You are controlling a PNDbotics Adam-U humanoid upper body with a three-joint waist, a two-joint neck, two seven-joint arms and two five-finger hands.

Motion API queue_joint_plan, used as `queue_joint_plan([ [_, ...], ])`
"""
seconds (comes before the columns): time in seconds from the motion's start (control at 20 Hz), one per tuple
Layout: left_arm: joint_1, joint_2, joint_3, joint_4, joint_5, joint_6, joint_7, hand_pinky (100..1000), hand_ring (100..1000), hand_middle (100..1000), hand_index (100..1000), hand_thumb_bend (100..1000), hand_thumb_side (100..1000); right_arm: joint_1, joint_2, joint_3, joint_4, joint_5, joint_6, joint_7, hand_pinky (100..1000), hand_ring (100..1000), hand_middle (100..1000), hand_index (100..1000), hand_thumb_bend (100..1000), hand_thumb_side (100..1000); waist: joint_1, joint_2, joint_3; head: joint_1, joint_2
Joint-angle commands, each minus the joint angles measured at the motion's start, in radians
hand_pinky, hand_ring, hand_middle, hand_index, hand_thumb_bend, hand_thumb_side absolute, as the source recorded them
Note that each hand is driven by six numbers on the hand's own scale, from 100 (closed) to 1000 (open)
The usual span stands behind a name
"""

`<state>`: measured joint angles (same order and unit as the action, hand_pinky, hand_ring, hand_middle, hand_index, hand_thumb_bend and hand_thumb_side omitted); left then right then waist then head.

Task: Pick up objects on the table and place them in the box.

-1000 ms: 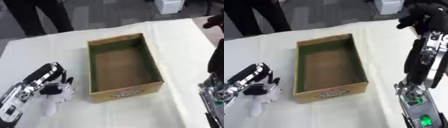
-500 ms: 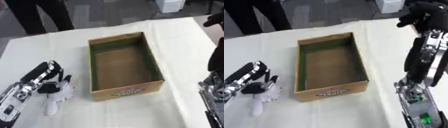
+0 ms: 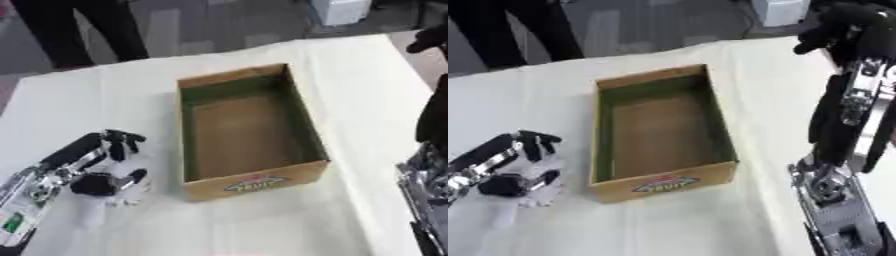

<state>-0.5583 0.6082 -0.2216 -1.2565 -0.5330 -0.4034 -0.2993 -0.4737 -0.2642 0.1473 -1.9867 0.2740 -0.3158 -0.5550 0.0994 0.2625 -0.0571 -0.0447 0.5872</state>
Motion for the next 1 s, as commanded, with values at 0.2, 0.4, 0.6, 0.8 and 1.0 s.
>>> queue_joint_plan([
  [0.2, -0.017, 0.013, 0.010, 0.009, -0.054, 0.002, -0.120, 1000, 1000, 1000, 1000, 954, 662, -0.018, -0.011, -0.005, -0.013, 0.003, 0.000, -0.004, 410, 483, 547, 652, 100, 854, -0.001, -0.018, -0.003, -0.012, -0.001],
  [0.4, -0.019, 0.003, 0.014, 0.036, -0.106, -0.002, -0.144, 1000, 1000, 1000, 1000, 963, 610, -0.021, -0.009, -0.005, -0.013, 0.003, -0.001, -0.005, 409, 483, 547, 651, 100, 854, 0.000, -0.018, -0.007, -0.014, 0.000],
  [0.6, -0.016, -0.002, 0.017, 0.059, -0.162, -0.009, -0.160, 1000, 1000, 1000, 1000, 960, 558, -0.023, -0.008, -0.005, -0.013, 0.003, -0.002, -0.005, 409, 483, 547, 651, 100, 854, 0.001, -0.018, -0.009, -0.015, 0.003],
  [0.8, -0.021, -0.005, 0.020, 0.089, -0.197, -0.005, -0.186, 1000, 1000, 1000, 1000, 895, 500, -0.022, -0.009, -0.005, -0.013, 0.003, -0.002, -0.005, 408, 483, 547, 651, 100, 854, 0.001, -0.019, -0.012, -0.015, 0.005],
  [1.0, -0.034, -0.005, 0.032, 0.131, -0.230, -0.017, -0.208, 1000, 1000, 1000, 1000, 740, 412, -0.024, -0.007, -0.004, -0.013, 0.002, -0.001, -0.004, 408, 483, 546, 650, 100, 853, 0.000, -0.021, -0.016, -0.016, 0.006],
])
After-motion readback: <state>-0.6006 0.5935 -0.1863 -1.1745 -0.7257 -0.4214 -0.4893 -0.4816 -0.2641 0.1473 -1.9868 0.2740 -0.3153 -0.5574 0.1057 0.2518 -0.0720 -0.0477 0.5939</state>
